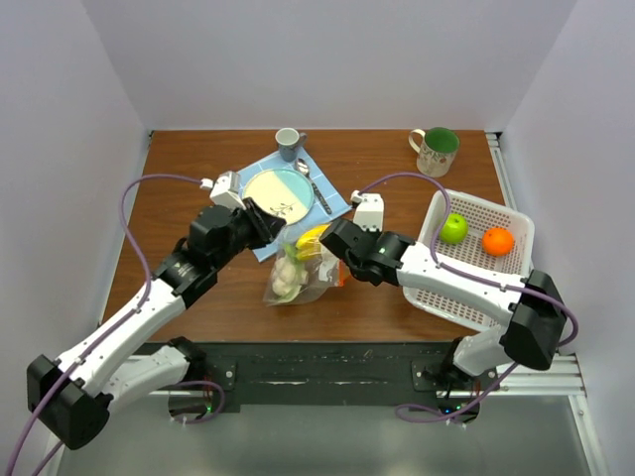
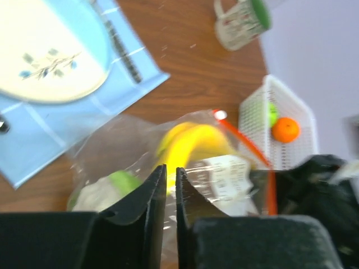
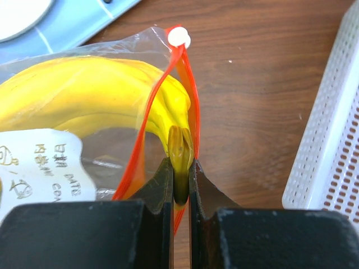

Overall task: Place the food in the zip-top bag and seal the zipper
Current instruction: Adjust the fake fruit in the zipper food storage bag.

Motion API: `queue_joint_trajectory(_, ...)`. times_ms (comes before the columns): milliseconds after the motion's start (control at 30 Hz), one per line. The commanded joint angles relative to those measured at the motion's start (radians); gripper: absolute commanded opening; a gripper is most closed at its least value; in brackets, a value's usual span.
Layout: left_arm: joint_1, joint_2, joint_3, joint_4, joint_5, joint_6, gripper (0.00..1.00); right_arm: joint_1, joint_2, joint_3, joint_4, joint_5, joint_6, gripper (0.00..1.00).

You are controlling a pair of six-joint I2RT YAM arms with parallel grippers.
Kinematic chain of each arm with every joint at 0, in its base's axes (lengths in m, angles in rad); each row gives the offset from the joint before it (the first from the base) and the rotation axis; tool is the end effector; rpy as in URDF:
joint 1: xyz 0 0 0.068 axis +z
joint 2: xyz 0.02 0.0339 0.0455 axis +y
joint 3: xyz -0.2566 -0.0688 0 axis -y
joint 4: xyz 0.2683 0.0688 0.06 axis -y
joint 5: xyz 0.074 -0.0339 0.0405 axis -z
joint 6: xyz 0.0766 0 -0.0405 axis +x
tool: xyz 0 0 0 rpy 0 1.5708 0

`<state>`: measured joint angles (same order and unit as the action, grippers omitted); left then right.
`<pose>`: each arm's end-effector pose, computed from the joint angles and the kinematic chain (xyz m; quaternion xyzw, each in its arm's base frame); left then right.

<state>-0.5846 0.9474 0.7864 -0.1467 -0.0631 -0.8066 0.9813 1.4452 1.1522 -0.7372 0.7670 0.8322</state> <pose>0.2429 -0.1549 0.2925 -0.1079 0.7997 -0.3586 0.4693 0.2268 0.2435 0.2373 0.0331 0.8986 -0.0272 0.4366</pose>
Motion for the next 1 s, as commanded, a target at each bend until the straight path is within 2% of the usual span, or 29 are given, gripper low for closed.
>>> queue_joint_trajectory(0,-0.001,0.045,-0.105,-0.01,-0.08,-0.023,0.12,-0.003,0.02,0.072,-0.106,0.117,0.178,0.0)
queue_joint_trajectory(133,-0.036,0.063,-0.16,0.044,-0.06,-0.032,0.05,-0.003,0.037,0.096,-0.178,0.137,0.258,0.0)
queue_joint_trajectory(333,-0.112,0.129,-0.184,0.076,-0.092,-0.048,0.03,-0.003,0.061,0.092,-0.198,0.13,0.317,0.0)
queue_joint_trajectory(433,-0.13,0.155,-0.18,0.07,-0.112,-0.048,0.02,-0.004,0.09,0.11,-0.27,0.163,0.386,0.0)
queue_joint_trajectory(600,-0.133,0.186,-0.174,0.068,-0.107,-0.039,0.01,-0.003,0.199,0.243,-0.508,0.221,0.551,0.0)
queue_joint_trajectory(733,-0.135,0.192,-0.171,0.078,-0.095,-0.026,0.01,0.002,0.293,0.328,-0.594,0.223,0.591,0.0)
queue_joint_trajectory(833,-0.135,0.203,-0.17,0.091,-0.072,-0.014,0.01,0.005,0.294,0.308,-0.489,0.184,0.484,0.0)
queue_joint_trajectory(967,-0.133,0.229,-0.164,0.119,-0.023,0.003,0.02,0.005,0.222,0.221,-0.206,0.112,0.302,0.0)
